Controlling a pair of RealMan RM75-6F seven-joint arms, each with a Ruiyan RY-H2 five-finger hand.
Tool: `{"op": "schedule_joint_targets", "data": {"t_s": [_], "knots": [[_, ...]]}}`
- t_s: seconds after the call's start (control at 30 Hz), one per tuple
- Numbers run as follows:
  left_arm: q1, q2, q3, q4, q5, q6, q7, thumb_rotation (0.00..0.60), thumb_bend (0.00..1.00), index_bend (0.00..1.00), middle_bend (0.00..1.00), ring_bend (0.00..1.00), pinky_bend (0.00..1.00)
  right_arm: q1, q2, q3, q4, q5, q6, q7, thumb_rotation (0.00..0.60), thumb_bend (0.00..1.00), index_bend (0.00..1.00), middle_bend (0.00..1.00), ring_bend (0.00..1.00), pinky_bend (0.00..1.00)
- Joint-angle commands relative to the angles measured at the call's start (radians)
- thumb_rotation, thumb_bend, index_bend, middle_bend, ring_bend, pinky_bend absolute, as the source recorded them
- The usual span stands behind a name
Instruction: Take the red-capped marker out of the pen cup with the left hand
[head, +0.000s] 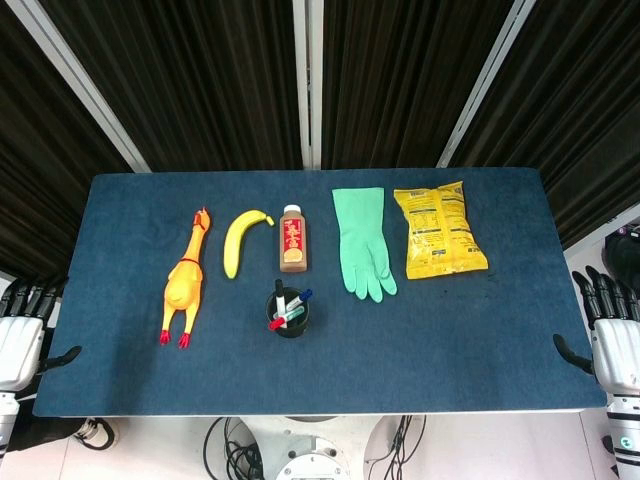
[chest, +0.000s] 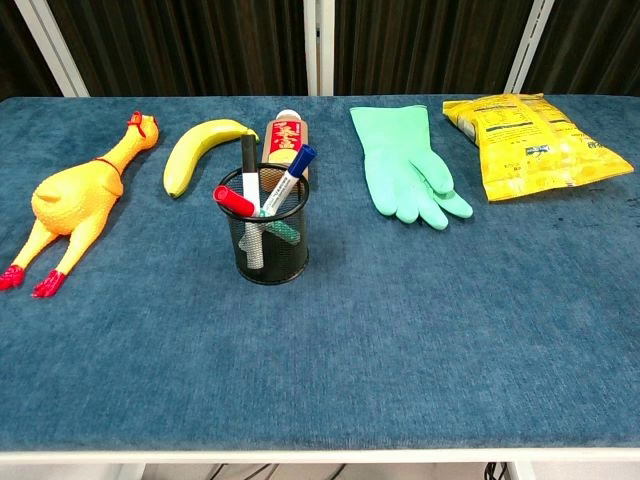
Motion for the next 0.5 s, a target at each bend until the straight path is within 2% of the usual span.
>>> {"op": "schedule_joint_targets", "data": {"t_s": [0.03, 0.5], "knots": [[-0.002, -0.002, 0.001, 0.000, -0.003, -0.006, 0.002, 0.600, 0.09, 0.08, 0.06, 0.00, 0.05, 0.002, 0.000, -0.001, 0.005, 0.010, -0.012, 0.003, 0.600, 0.18, 0.00, 0.00, 0.00, 0.00], [-0.029, 0.025, -0.003, -0.041, 0.023, -0.030, 0.020, 0.600, 0.09, 0.08, 0.07, 0.00, 0.05, -0.002, 0.003, 0.004, 0.014, 0.017, -0.006, 0.032, 0.600, 0.18, 0.00, 0.00, 0.00, 0.00]]}}
